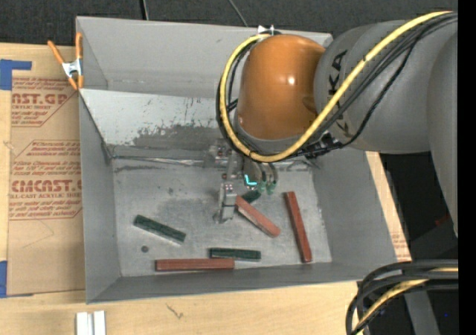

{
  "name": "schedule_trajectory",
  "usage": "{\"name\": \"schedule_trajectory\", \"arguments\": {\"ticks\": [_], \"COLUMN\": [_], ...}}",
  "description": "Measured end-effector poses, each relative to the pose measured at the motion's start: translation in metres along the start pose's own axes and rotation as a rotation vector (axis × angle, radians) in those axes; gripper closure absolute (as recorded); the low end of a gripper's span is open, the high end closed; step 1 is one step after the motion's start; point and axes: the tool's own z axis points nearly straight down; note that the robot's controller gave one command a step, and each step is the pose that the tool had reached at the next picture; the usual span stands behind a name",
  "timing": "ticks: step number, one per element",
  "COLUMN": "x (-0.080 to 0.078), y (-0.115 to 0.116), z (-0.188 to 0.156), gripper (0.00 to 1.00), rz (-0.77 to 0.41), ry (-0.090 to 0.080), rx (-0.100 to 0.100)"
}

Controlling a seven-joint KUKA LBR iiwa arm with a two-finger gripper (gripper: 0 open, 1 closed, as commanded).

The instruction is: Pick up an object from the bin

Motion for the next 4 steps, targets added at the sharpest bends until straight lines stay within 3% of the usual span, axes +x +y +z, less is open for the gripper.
{"name": "schedule_trajectory", "arguments": {"ticks": [1,2,3,4], "x": [-0.002,0.018,0.04,0.042], "y": [0.0,0.0,0.006,0.035], "z": [-0.004,0.049,0.111,0.124], "gripper": [0.0,0.0,0.0,0.0], "rz": [0.001,0.008,0.087,-0.06], "ry": [-0.007,-0.013,-0.008,-0.006], "rx": [-0.001,-0.002,-0.001,0.001]}}
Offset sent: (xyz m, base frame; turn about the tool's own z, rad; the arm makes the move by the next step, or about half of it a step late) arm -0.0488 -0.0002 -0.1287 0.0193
